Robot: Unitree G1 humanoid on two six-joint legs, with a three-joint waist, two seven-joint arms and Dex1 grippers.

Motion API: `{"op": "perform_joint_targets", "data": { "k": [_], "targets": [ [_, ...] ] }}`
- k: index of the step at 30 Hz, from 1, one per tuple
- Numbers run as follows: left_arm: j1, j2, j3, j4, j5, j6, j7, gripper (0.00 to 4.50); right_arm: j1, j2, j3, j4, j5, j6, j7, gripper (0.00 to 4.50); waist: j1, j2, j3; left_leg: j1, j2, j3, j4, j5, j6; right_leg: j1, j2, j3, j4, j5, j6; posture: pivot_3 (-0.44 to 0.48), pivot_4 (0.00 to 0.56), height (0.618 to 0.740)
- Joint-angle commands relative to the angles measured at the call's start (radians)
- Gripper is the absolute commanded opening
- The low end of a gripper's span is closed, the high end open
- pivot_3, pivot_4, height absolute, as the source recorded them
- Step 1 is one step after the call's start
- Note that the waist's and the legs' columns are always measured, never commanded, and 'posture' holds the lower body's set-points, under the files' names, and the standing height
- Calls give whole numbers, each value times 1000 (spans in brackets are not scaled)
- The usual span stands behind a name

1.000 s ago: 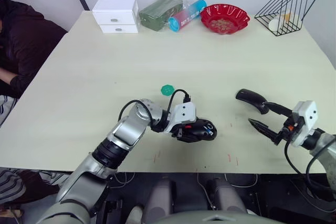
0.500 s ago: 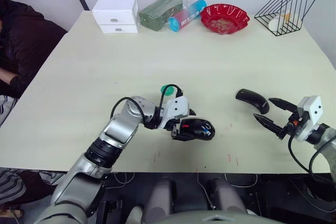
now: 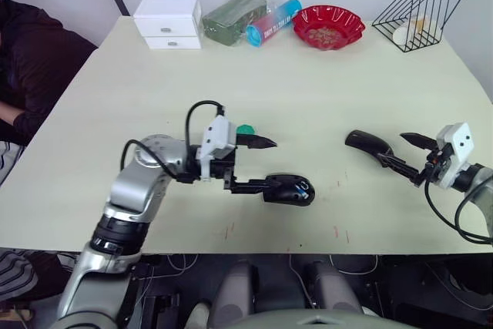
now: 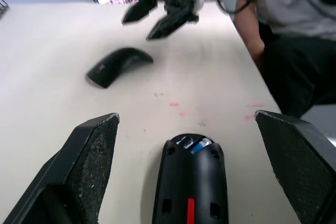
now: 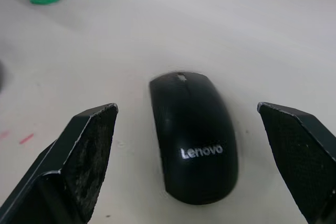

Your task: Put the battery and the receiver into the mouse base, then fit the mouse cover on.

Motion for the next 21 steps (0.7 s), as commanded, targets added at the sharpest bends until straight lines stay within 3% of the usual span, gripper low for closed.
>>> {"op": "perform_joint_targets", "data": {
  "k": [1,13,21],
  "targets": [
    [24,35,110,-56,-103,-13,-37,4400,-52,-23,5,56,-9,1,30,4500,0,0,0,0,0,0,0,0,0,0,0,0,0,0,0,0,150,740],
    [179,162,269,-131,-191,-16,-63,4400,-157,-34,54,251,-70,-51,109,4500,-1,2,2,0,0,0,0,0,0,0,0,0,0,0,0,0,150,740],
    [205,167,274,-194,-217,8,-11,4400,-219,-44,84,339,-96,-82,185,4500,0,2,2,0,0,1,0,0,0,0,0,0,0,0,0,0,150,740]
  ]
}}
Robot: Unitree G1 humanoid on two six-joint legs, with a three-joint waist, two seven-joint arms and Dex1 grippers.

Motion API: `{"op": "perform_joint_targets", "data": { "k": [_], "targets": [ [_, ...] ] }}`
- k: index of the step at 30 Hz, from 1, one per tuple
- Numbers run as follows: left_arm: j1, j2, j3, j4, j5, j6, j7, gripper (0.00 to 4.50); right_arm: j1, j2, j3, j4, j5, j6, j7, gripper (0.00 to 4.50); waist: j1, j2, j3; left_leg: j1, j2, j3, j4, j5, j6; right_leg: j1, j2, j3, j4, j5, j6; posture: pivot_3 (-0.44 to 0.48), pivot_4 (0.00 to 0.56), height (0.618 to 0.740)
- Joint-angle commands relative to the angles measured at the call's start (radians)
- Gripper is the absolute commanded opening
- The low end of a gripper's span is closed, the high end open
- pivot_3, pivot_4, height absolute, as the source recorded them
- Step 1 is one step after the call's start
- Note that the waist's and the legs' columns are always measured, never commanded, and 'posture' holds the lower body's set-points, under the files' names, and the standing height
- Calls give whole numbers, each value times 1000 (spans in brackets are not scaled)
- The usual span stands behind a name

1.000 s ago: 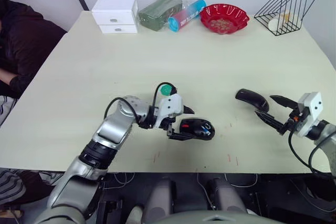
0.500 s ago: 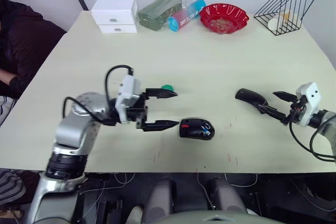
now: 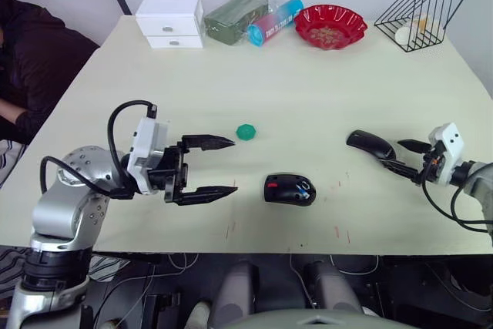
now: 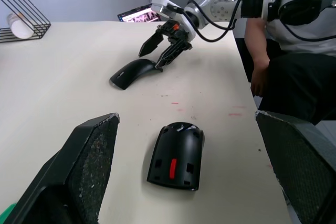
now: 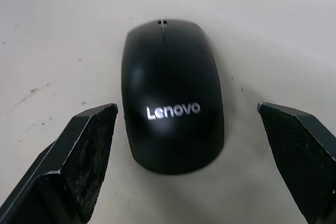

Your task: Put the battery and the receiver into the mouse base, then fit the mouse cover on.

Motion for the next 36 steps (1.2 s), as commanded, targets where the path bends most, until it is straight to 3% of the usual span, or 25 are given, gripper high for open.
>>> {"op": "perform_joint_targets", "data": {
  "k": [1,13,21,23,26,27,36],
  "targets": [
    [-5,8,11,-45,-22,9,27,4400,-35,-25,3,22,-7,-29,37,4500,0,0,0,0,0,0,0,0,0,0,0,0,0,0,0,0,150,740],
    [-14,11,-7,-63,-21,25,47,4400,-104,-34,83,103,-80,-77,121,4500,-1,2,1,0,0,0,0,0,0,0,0,0,0,0,0,0,150,740],
    [-18,10,-18,-60,-15,23,48,4400,-127,-24,67,112,-73,-78,105,4500,0,2,2,0,0,0,0,0,0,0,0,0,0,0,0,0,150,740],
    [-20,11,-23,-58,-14,20,46,4500,-122,-27,67,108,-72,-79,105,3942,0,2,2,0,0,0,0,0,0,0,0,0,0,0,0,0,150,740],
    [-21,12,-26,-56,-14,18,45,4500,-115,-28,67,102,-73,-80,103,2546,-1,2,2,0,0,0,0,0,0,0,0,0,0,0,0,0,150,740],
    [-22,12,-28,-55,-14,18,44,4500,-111,-27,63,98,-71,-79,98,2271,-1,2,2,0,0,0,0,0,0,0,0,0,0,0,0,0,150,740],
    [-27,7,-38,-44,-7,9,30,4500,-89,-32,39,57,-52,-70,79,2271,0,2,2,0,0,0,0,0,0,0,0,0,0,0,0,0,150,740]
  ]
}}
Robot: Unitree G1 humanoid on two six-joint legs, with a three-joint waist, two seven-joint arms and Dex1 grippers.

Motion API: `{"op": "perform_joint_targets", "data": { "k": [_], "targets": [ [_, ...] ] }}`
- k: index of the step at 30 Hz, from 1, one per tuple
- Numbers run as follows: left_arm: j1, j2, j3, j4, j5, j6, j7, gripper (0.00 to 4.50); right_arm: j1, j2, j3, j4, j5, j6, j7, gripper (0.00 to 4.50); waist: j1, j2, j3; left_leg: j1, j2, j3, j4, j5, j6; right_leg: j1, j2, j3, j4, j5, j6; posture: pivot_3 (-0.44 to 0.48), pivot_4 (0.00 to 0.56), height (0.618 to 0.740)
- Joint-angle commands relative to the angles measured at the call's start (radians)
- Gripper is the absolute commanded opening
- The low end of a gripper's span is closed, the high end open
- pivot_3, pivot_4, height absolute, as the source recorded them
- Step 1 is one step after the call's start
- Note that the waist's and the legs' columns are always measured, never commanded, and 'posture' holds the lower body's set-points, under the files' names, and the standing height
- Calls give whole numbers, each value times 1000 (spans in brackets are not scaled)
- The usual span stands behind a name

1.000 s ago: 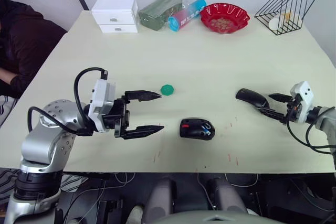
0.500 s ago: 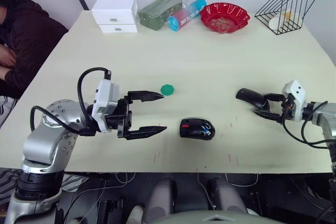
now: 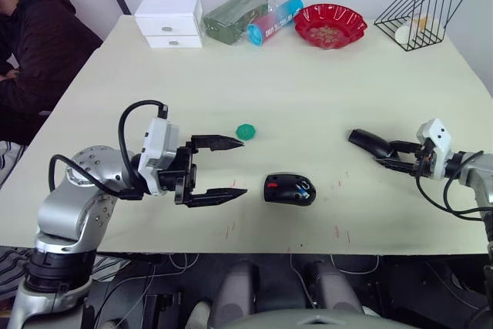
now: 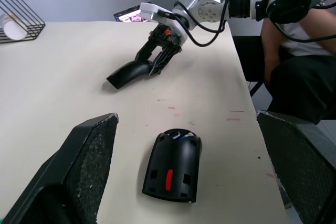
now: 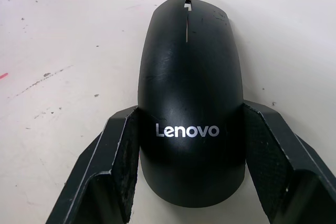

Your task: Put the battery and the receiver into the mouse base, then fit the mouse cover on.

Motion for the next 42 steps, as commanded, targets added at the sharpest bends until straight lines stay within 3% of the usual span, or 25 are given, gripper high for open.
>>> {"op": "perform_joint_targets", "data": {
  "k": [1,9,22,31,42],
  "targets": [
    [-13,7,1,-10,-6,-18,-7,4500,1,-25,-37,-52,20,-1,-4,2271,0,0,0,0,0,0,0,0,0,0,0,0,0,0,0,0,150,740],
    [-10,13,-11,1,12,-36,-27,4500,17,-51,-45,-171,46,46,12,2271,0,1,1,0,0,0,0,0,0,0,0,0,0,0,0,0,150,740],
    [-66,29,-114,132,112,-165,-184,4500,101,-192,14,-689,188,286,142,2271,1,4,3,0,0,-1,0,0,0,0,0,-1,0,0,0,0,150,740],
    [-151,47,-162,347,159,-334,-324,4500,36,-212,132,-974,216,503,71,2271,7,2,4,-1,0,-1,0,0,0,-1,0,-1,0,0,0,0,150,740],
    [-220,91,-266,454,97,-455,-330,4500,-98,-180,295,-1157,201,733,-77,2271,4,1,5,-3,0,0,0,0,0,-3,0,-1,0,0,0,0,150,740]
  ]
}}
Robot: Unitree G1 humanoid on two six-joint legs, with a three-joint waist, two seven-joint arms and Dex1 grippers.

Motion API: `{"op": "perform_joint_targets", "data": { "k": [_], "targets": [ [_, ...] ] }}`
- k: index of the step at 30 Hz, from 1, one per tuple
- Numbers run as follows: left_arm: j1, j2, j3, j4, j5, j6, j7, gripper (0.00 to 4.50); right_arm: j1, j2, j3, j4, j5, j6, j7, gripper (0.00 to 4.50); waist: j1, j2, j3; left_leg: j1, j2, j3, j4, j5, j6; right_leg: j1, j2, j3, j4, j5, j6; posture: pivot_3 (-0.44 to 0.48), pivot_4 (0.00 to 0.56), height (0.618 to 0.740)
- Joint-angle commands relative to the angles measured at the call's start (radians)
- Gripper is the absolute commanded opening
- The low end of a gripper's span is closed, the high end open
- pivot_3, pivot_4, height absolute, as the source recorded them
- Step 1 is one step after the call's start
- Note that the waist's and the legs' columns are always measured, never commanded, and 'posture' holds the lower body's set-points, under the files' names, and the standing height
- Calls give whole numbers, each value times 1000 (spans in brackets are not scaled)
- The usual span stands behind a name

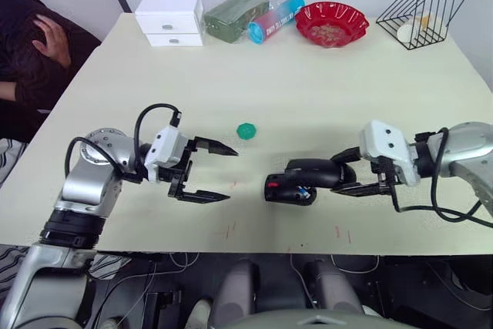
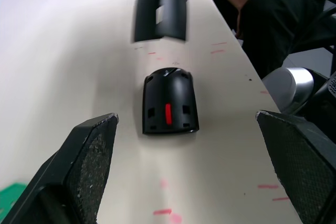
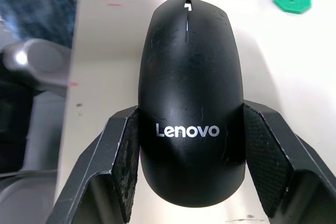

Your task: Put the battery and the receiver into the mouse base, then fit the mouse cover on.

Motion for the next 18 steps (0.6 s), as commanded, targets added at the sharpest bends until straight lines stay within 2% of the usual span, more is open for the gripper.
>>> {"op": "perform_joint_targets", "data": {
  "k": [1,7,18],
  "targets": [
    [-20,18,-20,5,-30,-44,-51,4500,-74,22,70,-54,-12,86,-50,2271,-2,0,0,0,0,0,0,0,0,0,0,0,0,0,0,0,150,740],
    [-31,32,-37,27,-41,-61,-51,4500,-174,47,203,-47,-53,225,-113,2271,-4,0,0,0,0,1,0,0,0,-1,0,1,1,0,0,0,150,740],
    [-5,61,-8,16,-62,-57,-51,4500,-301,157,348,-15,-100,335,-188,2271,-6,0,0,-1,0,0,0,0,0,-2,0,1,2,0,0,0,150,740]
  ]
}}
